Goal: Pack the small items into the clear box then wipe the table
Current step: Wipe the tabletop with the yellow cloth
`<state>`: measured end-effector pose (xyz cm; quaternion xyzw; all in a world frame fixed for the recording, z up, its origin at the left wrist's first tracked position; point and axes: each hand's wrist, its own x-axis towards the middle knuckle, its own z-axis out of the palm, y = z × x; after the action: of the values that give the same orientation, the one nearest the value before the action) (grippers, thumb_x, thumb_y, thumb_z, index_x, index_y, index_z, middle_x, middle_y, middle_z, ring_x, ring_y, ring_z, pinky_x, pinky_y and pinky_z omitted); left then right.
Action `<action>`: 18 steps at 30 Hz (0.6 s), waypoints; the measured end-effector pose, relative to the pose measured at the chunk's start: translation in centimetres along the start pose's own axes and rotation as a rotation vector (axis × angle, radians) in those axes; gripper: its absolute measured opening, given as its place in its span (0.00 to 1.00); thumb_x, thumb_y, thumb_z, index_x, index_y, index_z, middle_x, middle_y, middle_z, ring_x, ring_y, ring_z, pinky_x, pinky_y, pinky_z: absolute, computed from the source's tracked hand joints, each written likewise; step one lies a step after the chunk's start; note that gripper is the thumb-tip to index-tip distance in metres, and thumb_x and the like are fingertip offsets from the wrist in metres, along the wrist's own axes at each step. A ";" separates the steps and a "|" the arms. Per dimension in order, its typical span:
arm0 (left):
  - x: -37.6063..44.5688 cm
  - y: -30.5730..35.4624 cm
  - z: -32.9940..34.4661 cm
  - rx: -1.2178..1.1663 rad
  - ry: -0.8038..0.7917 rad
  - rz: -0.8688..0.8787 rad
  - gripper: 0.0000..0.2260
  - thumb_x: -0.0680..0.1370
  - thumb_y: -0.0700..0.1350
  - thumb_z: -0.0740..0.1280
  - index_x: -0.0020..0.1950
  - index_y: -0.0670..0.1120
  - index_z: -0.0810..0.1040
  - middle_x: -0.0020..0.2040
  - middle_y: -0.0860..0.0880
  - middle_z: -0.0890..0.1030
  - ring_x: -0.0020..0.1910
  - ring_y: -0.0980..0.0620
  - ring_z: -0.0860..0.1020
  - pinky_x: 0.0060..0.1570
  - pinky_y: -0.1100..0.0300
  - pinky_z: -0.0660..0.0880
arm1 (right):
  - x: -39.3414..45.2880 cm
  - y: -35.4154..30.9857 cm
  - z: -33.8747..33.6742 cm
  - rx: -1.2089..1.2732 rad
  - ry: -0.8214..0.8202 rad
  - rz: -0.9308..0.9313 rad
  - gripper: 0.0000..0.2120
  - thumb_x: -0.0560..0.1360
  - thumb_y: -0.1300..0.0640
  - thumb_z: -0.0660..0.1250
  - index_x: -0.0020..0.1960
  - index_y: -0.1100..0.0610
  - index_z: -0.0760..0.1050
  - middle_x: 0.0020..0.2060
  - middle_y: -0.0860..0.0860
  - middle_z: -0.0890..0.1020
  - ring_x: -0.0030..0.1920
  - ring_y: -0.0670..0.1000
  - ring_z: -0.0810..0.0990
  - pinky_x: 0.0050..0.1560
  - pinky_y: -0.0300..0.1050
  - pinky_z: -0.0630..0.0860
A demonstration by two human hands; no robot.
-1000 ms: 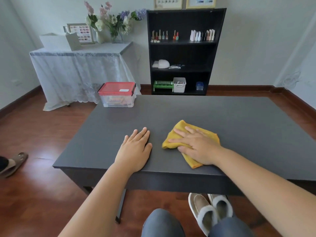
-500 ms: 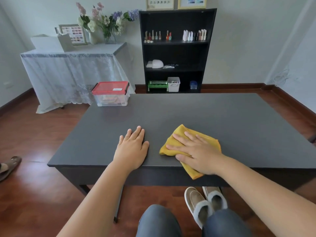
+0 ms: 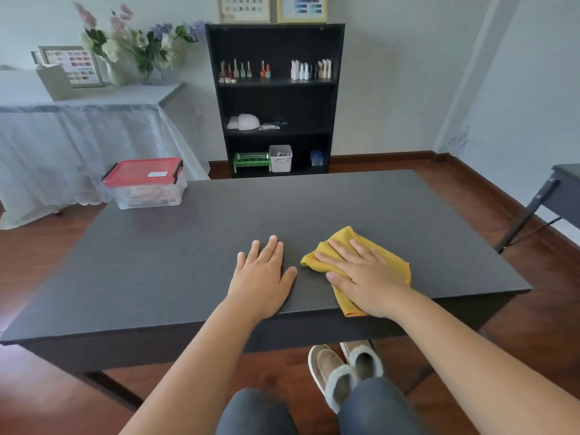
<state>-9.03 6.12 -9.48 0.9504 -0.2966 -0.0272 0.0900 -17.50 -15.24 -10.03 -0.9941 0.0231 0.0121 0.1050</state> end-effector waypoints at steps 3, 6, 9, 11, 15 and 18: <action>0.5 0.4 0.0 -0.003 -0.014 0.006 0.29 0.80 0.59 0.46 0.78 0.47 0.48 0.79 0.51 0.47 0.77 0.45 0.45 0.73 0.45 0.48 | -2.2 5.0 -1.4 0.008 0.013 0.104 0.19 0.73 0.30 0.38 0.63 0.17 0.41 0.73 0.31 0.42 0.76 0.48 0.40 0.74 0.56 0.42; 0.9 0.6 -0.1 -0.001 -0.019 0.013 0.29 0.80 0.59 0.46 0.78 0.47 0.48 0.79 0.52 0.46 0.77 0.45 0.45 0.73 0.46 0.47 | -3.4 11.3 -3.7 -0.017 0.012 0.390 0.21 0.70 0.26 0.39 0.62 0.17 0.40 0.76 0.36 0.46 0.77 0.53 0.43 0.71 0.64 0.44; 1.3 0.8 -0.1 0.011 -0.026 0.016 0.29 0.80 0.59 0.46 0.78 0.47 0.48 0.79 0.52 0.46 0.77 0.45 0.45 0.73 0.46 0.48 | -2.8 14.3 -5.0 -0.051 -0.002 0.621 0.26 0.67 0.25 0.38 0.65 0.20 0.40 0.77 0.40 0.47 0.76 0.59 0.46 0.68 0.71 0.47; 1.7 1.1 -0.1 0.012 -0.029 0.017 0.29 0.80 0.59 0.46 0.78 0.47 0.48 0.79 0.51 0.46 0.77 0.45 0.45 0.73 0.46 0.48 | -1.5 13.3 -4.9 -0.012 0.006 0.684 0.28 0.68 0.26 0.38 0.67 0.23 0.41 0.77 0.41 0.47 0.76 0.62 0.44 0.68 0.72 0.45; 2.8 1.7 -0.2 0.008 -0.036 0.019 0.29 0.80 0.60 0.46 0.78 0.47 0.48 0.79 0.52 0.46 0.77 0.45 0.45 0.73 0.45 0.47 | 0.8 7.3 -3.3 0.027 -0.001 0.510 0.25 0.71 0.28 0.41 0.67 0.23 0.42 0.77 0.42 0.44 0.76 0.61 0.39 0.68 0.71 0.37; 3.5 1.5 -0.2 -0.010 -0.033 0.027 0.30 0.80 0.61 0.46 0.78 0.50 0.48 0.79 0.53 0.47 0.77 0.46 0.45 0.73 0.45 0.47 | -0.2 4.6 -1.6 0.010 -0.027 0.235 0.23 0.69 0.26 0.40 0.64 0.18 0.41 0.76 0.38 0.44 0.76 0.57 0.38 0.69 0.66 0.36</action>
<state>-6.96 2.91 -9.02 0.9453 -0.3106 -0.0429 0.0902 -17.86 -20.05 -9.43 -0.9838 0.1383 0.0375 0.1079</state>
